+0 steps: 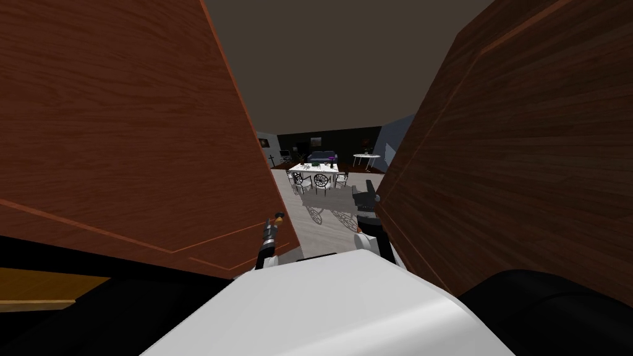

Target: Push the door open

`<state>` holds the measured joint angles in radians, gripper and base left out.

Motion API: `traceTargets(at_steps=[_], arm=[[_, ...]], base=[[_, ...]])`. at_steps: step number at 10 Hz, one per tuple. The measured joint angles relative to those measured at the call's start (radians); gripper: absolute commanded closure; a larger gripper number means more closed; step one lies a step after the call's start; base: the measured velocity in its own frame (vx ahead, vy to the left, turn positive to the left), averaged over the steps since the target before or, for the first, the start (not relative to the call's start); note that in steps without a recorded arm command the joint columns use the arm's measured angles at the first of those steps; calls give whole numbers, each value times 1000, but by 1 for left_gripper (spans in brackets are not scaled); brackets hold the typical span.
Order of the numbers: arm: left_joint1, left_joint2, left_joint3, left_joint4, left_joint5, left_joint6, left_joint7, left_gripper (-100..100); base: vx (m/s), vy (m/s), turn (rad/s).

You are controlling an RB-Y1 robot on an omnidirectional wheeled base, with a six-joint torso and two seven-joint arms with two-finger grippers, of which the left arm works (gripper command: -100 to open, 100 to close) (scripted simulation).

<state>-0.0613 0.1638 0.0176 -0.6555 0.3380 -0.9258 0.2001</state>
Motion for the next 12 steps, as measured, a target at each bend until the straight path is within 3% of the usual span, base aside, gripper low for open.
traceTargets(at_steps=[3, 5, 8, 12], arm=[[0, -12, -12, -6, 37, -1, 71, -100], [8, -17, -19, -24, 59, 11, 112, -100], [-4, -25, -31, -10, 98, 3, 185, -100], [23, -40, -45, -60, 143, 23, 261, -100]], base=[[-54, 23, -42], [-44, 19, -31], [-60, 28, -51], [-50, 24, -43]])
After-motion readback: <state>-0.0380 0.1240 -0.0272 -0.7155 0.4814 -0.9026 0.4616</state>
